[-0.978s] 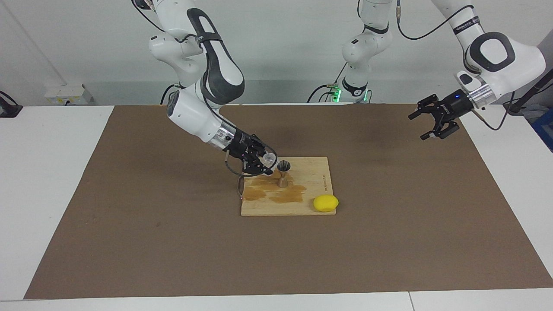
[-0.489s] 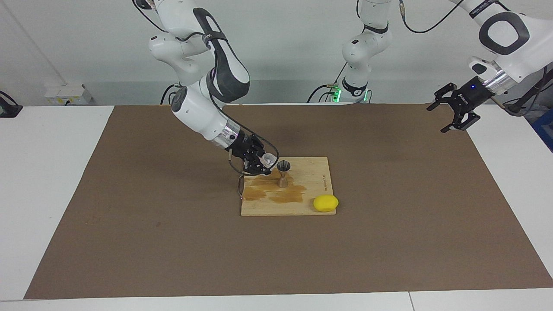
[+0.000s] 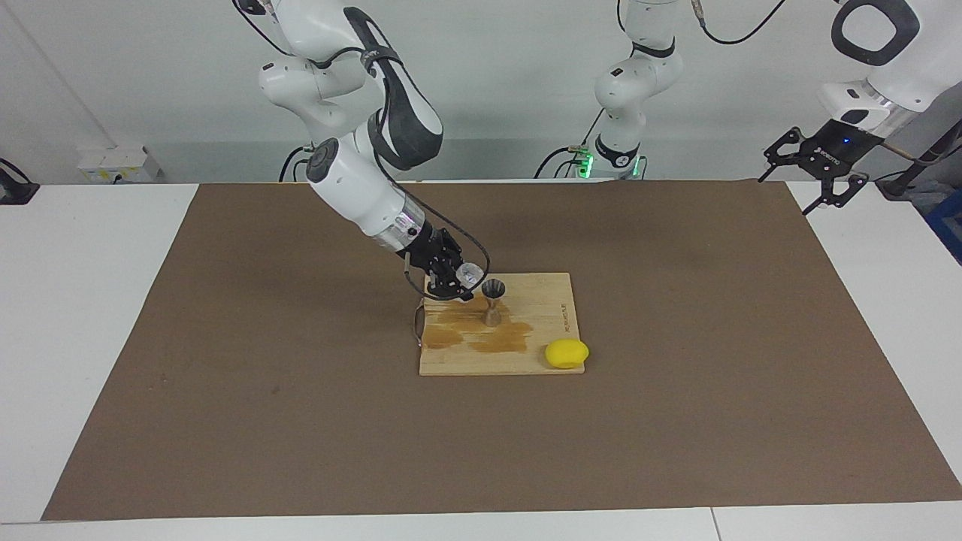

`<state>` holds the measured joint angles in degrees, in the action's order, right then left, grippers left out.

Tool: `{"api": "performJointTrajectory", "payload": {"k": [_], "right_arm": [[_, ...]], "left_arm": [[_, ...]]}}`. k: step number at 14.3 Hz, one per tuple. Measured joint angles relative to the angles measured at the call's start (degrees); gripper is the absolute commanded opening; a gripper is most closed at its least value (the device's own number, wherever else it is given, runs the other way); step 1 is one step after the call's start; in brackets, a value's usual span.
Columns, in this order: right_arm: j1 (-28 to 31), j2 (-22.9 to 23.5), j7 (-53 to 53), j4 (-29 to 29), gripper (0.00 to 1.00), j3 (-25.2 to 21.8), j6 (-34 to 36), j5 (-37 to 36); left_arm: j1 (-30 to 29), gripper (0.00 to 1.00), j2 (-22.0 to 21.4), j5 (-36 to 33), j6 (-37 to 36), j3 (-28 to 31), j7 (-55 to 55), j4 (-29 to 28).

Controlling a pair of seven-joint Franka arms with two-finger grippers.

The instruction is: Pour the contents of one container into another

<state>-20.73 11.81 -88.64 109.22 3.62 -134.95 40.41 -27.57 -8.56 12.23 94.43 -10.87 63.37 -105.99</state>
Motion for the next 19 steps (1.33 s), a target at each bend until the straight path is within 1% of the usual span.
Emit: {"api": "performJointTrajectory", "payload": {"k": [3,7,10,14,17,19], "right_arm": [[-0.21,-0.01,-1.48,-1.56,0.00,0.00,0.67,-2.49],[-1.04,-0.01,-6.41,-2.76,0.00,0.00,1.72,-10.55],[-1.43,0.00,-7.02,-3.76,0.00,-0.03,2.48,-11.24],[-2.65,0.07,-9.40,-4.00,0.00,-0.03,2.72,-14.59],[-3.15,0.11,-11.82,-4.05,0.00,-0.04,2.82,-17.36],[-3.18,0.12,-12.90,-4.15,0.00,-0.05,2.86,-18.12]], "left_arm": [[2.14,1.00,0.01,-4.05,0.00,-0.14,-14.46,1.24],[5.31,1.00,0.20,-8.19,-0.65,-0.40,-32.49,3.63],[8.04,1.00,0.66,-10.05,-1.78,-0.52,-42.56,5.26],[11.17,1.00,2.25,-13.19,-5.66,-0.68,-57.11,8.88],[11.89,1.00,4.41,-13.56,-8.82,-0.72,-59.88,14.09],[11.85,1.00,5.55,-13.56,-8.61,-0.46,-60.00,16.20]]}}
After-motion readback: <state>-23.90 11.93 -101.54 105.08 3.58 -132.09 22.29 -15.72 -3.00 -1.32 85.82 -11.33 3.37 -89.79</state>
